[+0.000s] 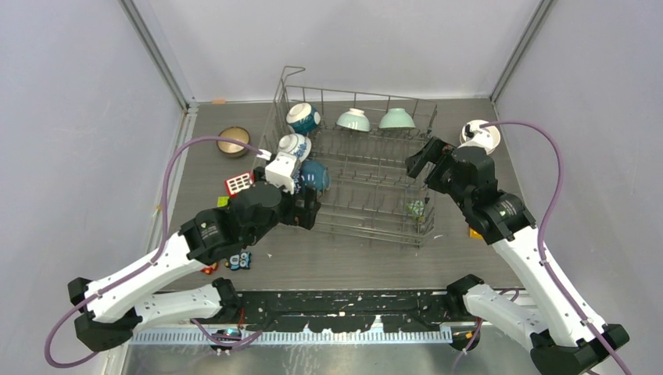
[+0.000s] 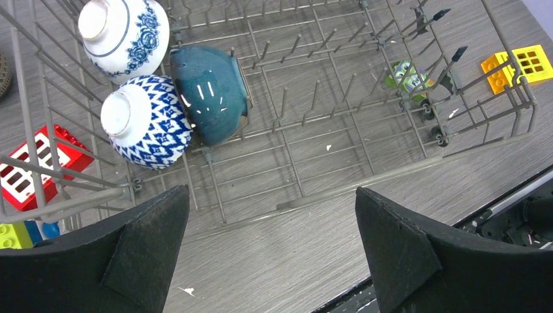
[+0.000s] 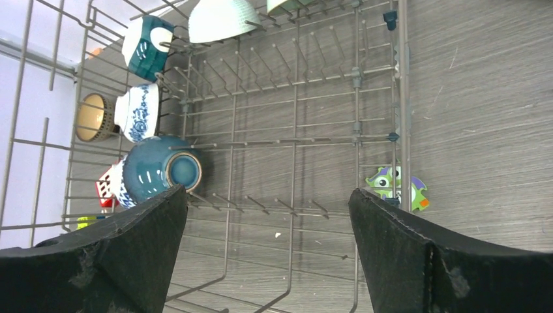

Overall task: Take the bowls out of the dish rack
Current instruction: Pick up the bowl from the dish rack.

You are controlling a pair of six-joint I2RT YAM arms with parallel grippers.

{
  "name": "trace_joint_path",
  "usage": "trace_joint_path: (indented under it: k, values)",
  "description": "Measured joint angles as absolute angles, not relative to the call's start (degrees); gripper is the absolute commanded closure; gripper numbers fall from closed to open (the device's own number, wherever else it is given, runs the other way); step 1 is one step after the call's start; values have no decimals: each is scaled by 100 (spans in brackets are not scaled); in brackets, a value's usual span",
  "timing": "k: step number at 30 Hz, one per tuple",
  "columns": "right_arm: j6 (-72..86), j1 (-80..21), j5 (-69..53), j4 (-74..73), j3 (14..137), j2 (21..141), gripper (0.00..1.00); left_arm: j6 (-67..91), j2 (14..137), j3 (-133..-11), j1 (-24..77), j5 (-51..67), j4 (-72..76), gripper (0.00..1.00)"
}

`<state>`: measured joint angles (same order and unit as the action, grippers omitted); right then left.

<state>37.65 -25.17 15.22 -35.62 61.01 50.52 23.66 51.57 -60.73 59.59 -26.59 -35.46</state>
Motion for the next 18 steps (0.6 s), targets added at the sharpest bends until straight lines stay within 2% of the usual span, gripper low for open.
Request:
trace_joint_path:
  k: [8, 18]
  values:
    - [3706, -2517, 1658, -3557, 5966, 4794, 4, 2235, 5513, -6143, 5959, -2687, -3452, 0]
    - [3623, -2517, 1586, -3459, 5618, 4338, 5, 1999, 6578, -7146, 5616, -2510, -3457, 0]
